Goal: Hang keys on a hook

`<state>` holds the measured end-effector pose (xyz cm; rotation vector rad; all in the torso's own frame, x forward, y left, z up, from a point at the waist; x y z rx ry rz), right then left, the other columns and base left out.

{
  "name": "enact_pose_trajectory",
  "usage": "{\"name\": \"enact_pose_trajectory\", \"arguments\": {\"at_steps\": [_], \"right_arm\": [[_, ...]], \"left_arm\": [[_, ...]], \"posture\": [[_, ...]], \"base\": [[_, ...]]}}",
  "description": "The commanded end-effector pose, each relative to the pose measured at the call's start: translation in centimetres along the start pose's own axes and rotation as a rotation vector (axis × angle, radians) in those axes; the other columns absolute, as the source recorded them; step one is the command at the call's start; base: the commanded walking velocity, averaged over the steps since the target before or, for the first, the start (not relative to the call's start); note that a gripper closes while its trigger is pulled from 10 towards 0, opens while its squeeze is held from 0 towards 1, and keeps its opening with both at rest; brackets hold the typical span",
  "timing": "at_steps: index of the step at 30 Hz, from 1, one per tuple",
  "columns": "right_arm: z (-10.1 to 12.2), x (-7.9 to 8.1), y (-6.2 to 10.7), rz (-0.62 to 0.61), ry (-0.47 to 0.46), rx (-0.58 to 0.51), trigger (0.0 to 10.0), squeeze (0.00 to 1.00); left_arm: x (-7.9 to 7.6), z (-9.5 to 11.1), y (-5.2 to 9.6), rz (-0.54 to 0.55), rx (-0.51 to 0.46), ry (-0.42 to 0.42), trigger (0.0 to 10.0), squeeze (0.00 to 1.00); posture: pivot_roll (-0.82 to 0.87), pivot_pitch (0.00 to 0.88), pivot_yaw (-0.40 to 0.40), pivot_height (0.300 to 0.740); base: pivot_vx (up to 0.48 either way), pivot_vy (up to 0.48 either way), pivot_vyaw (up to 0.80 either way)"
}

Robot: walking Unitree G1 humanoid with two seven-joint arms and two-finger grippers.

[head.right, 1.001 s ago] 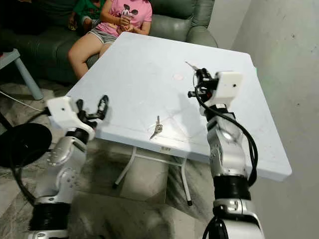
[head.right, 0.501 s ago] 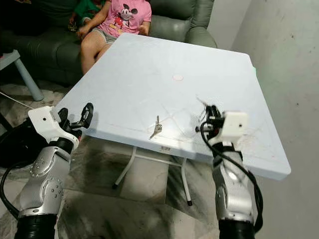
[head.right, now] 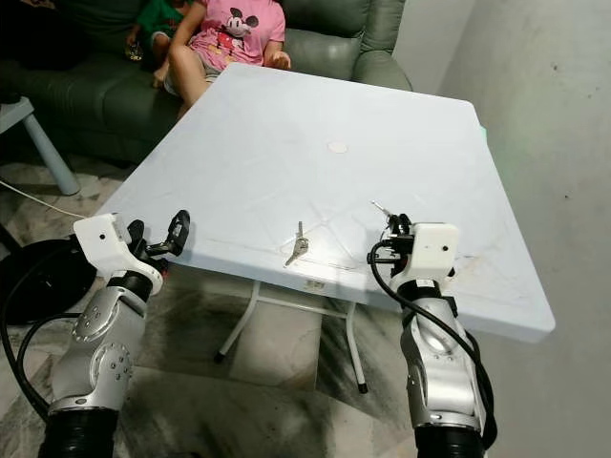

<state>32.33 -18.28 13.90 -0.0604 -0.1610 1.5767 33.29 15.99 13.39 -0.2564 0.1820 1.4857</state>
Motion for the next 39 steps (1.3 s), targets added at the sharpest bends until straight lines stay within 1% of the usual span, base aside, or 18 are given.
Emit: {"name": "enact_pose_trajectory", "arguments": {"at_steps": [1, 3, 8, 24, 35, 39], "right_arm": [[-0.12, 0.44, -0.27, 0.005, -0.005, 0.015, 10.0, 0.0], [-0.46, 0.46, -0.25, 0.005, 0.003, 0.039, 10.0, 0.0], [-0.64, 0.53, -0.22, 0.005, -0.005, 0.049, 10.0, 0.0], [-1.1, 0.73, -0.08, 0.02, 0.005, 0.089, 10.0, 0.0], [-1.07, 0.74, -0.14, 0.024, 0.01, 0.098, 10.0, 0.0], [-1.11, 0.79, -0.12, 0.025, 0.013, 0.098, 10.0, 0.0]], "left_arm": [[0.24, 0.37, -0.22, 0.002, -0.011, -0.007, 10.0, 0.0], [0.21, 0.36, -0.2, 0.003, -0.011, -0.005, 10.0, 0.0], [0.12, 0.29, -0.18, 0.004, -0.008, -0.002, 10.0, 0.0], [-0.01, 0.24, -0.45, 0.012, 0.005, -0.006, 10.0, 0.0], [-0.59, 0.12, -0.82, -0.03, 0.021, -0.03, 10.0, 0.0], [-0.56, 0.14, -0.9, -0.024, 0.02, -0.022, 10.0, 0.0]], "posture": [[0.03, 0.051, -0.068, 0.732], [0.03, 0.049, -0.07, 0.732], [0.03, 0.044, -0.072, 0.732], [0.03, 0.033, -0.077, 0.732], [0.03, 0.045, -0.084, 0.732], [0.03, 0.038, -0.08, 0.732]], "base": [[0.0, 0.476, 0.0], [0.0, 0.476, -0.56], [0.0, 0.473, -0.7], [0.0, 0.0, -0.72], [0.0, 0.0, -0.72], [0.0, 0.0, -0.71]]}}
Point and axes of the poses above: a point about 5 cm out from each wrist's last joint towards the gripper, its own y axis pointing back from the gripper into the wrist, its own z axis along the axis of the wrist's last joint, x = y × z, the point moved 2 cm from there along -y, pointing out of the wrist towards the gripper, and after that the axes turned 3 degrees about -y, right-handed, at the moved point
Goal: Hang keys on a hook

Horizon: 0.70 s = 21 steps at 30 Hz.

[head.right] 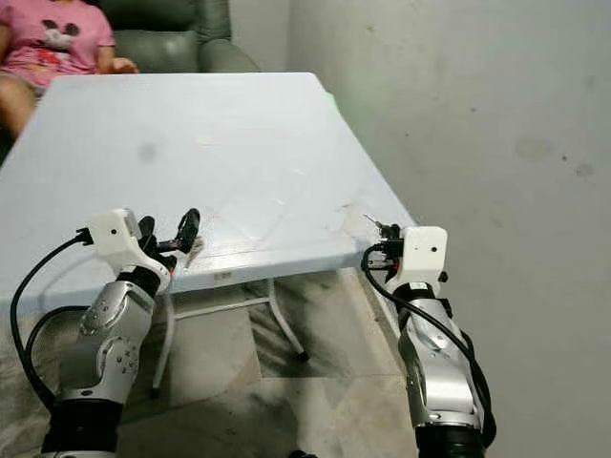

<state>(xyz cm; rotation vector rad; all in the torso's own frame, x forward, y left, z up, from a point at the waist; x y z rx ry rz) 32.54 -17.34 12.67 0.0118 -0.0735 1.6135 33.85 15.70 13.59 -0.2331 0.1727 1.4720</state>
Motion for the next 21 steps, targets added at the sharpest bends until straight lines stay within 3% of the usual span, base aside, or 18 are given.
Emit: {"name": "enact_pose_trajectory", "arguments": {"at_steps": [1, 21], "right_arm": [[0.2, -0.07, -0.05, -0.007, 0.005, -0.004, 10.0, 0.0], [-0.12, 0.63, -0.17, -0.002, -0.008, 0.0, 10.0, 0.0]], "left_arm": [[-0.26, 0.06, -0.32, -0.009, 0.008, -0.002, 10.0, 0.0], [-0.22, 0.19, -0.52, 0.018, -0.005, 0.013, 10.0, 0.0]], "posture": [[0.03, 0.038, -0.08, 0.732], [0.04, 0.016, -0.073, 0.732]], "base": [[0.0, 0.0, -0.72], [0.0, 0.0, -0.71]]}}
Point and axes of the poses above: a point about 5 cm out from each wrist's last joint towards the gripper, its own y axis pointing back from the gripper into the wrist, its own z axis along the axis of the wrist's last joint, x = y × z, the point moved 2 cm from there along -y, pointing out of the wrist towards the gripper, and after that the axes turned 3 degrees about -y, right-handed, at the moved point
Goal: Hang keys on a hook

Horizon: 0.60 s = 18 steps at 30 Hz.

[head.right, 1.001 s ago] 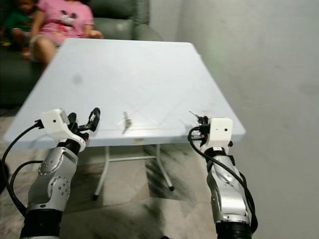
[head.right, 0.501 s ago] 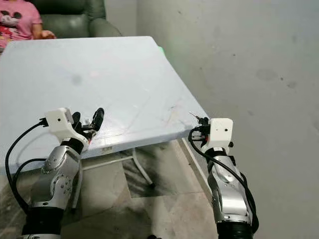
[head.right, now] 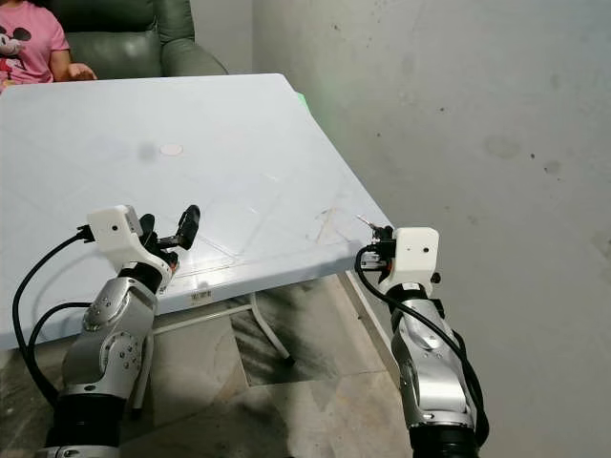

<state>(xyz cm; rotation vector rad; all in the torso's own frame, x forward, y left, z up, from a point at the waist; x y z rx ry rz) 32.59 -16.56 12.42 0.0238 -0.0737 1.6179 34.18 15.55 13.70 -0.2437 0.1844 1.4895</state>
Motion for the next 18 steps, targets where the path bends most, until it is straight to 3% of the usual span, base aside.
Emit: {"name": "enact_pose_trajectory", "arguments": {"at_steps": [1, 11, 18], "right_arm": [[0.14, -0.14, -0.07, -0.008, -0.001, -0.006, 10.0, 0.0], [0.02, 0.02, -0.19, -0.01, -0.009, -0.003, 10.0, 0.0], [0.0, 0.14, -0.24, -0.006, -0.012, -0.001, 10.0, 0.0]], "left_arm": [[-0.08, 0.15, -0.17, 0.0, -0.004, 0.0, 10.0, 0.0], [-0.22, 0.32, -0.1, -0.008, -0.012, 0.002, 10.0, 0.0], [-0.1, 0.41, -0.03, -0.002, -0.016, 0.008, 10.0, 0.0]], "posture": [[0.04, 0.017, -0.073, 0.732], [0.05, 0.017, -0.075, 0.732], [0.05, 0.017, -0.078, 0.732]], "base": [[0.0, 0.0, -0.69], [0.0, 0.0, -0.69], [0.0, 0.423, -0.69]]}}
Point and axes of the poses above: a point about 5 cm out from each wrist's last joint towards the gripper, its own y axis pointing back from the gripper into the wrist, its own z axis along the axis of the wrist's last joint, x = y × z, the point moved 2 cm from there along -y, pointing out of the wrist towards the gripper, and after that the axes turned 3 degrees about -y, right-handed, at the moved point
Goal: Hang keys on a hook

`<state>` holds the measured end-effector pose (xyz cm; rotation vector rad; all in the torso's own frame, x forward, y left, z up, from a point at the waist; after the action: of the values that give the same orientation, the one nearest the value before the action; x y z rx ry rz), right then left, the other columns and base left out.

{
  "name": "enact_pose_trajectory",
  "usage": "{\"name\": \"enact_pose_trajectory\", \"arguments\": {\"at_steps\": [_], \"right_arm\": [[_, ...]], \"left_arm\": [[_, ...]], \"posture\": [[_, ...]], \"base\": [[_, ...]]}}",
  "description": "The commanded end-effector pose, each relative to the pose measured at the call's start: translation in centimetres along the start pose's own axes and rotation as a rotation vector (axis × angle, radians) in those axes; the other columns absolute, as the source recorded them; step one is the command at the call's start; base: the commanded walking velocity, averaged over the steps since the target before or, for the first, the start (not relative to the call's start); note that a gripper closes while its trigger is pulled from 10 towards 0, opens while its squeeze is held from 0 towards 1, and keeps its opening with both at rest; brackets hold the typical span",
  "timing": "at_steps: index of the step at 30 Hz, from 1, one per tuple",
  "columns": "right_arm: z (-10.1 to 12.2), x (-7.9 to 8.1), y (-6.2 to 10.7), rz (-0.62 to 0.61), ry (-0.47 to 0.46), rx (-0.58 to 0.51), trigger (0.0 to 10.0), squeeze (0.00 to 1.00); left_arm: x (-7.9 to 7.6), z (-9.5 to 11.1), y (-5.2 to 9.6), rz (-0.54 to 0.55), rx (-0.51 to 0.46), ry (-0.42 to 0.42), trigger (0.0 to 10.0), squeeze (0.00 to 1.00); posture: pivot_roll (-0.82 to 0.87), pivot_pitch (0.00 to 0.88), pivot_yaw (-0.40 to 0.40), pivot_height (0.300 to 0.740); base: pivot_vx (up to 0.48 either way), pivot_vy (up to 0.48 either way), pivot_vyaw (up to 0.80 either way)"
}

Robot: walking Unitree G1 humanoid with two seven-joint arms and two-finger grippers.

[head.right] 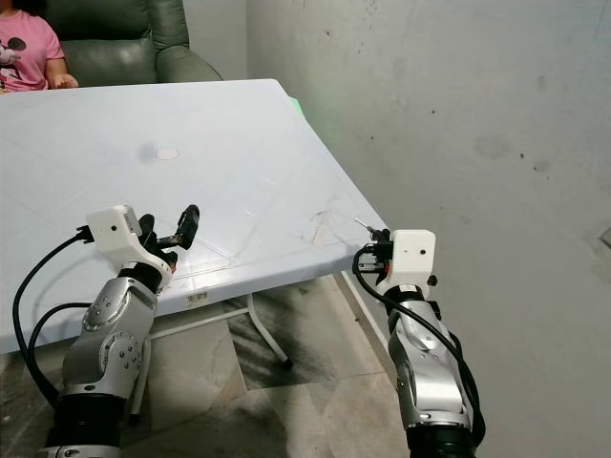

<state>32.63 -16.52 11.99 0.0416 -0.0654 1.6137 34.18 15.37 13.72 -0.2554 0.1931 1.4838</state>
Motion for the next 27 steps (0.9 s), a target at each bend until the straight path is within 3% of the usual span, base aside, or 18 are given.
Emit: {"name": "enact_pose_trajectory", "arguments": {"at_steps": [1, 27], "right_arm": [[0.42, 0.16, -0.18, -0.001, -0.006, -0.017, 10.0, 0.0], [0.61, 0.25, -0.33, 0.004, -0.005, -0.022, 10.0, 0.0]], "left_arm": [[0.09, 0.43, -0.01, 0.005, -0.015, -0.004, 10.0, 0.0], [-0.14, 0.62, 0.01, 0.012, -0.018, -0.025, 10.0, 0.0]], "posture": [[0.05, 0.017, -0.078, 0.732], [0.05, 0.028, -0.083, 0.732]], "base": [[0.0, 0.42, -0.69], [0.0, 0.013, -0.69]]}}
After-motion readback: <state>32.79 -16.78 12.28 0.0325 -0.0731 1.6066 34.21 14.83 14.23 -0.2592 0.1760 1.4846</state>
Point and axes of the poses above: a point about 5 cm out from each wrist's last joint towards the gripper, its own y axis pointing back from the gripper into the wrist, its own z axis along the axis of the wrist's last joint, x = y × z, the point moved 2 cm from there along -y, pointing out of the wrist towards the gripper, and after that the axes turned 3 degrees about -y, right-handed, at the moved point
